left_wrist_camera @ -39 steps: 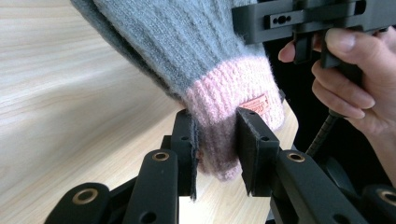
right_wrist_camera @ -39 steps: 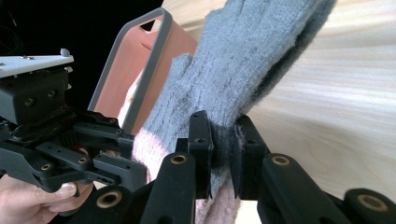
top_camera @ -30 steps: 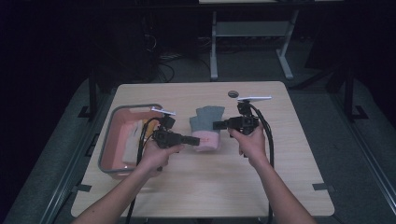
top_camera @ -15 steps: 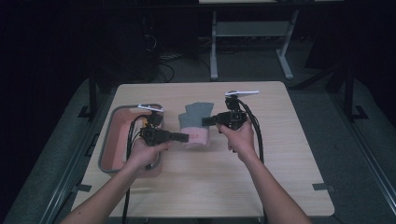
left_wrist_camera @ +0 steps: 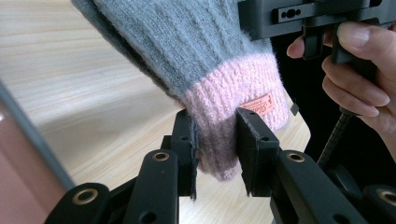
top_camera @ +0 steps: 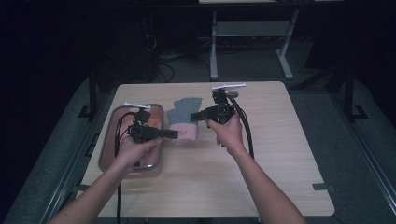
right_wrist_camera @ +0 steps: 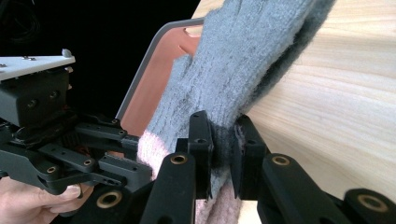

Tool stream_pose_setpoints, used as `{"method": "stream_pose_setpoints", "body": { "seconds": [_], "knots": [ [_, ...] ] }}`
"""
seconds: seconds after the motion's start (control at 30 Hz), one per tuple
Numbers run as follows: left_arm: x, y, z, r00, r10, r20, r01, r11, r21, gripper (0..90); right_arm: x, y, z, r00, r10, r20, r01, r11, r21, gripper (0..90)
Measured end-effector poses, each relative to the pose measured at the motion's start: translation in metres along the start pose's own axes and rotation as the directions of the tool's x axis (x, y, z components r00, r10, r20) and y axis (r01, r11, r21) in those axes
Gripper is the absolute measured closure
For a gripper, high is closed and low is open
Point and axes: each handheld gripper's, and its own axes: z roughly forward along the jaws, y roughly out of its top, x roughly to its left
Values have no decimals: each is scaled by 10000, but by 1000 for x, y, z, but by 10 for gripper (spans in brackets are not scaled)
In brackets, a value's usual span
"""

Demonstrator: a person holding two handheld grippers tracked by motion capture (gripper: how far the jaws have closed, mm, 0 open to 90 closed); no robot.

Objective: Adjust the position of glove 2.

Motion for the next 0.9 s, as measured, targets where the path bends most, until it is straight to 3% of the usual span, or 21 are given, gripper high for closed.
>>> {"method": "stream_pose_setpoints", "body": {
  "seconds": [0.9],
  "knots": [
    [24,-7,-45,9992,-289,-271,280,9991,-316,694,38,18,40,9983,-519,-280,531,9976,454,798]
  ]
}}
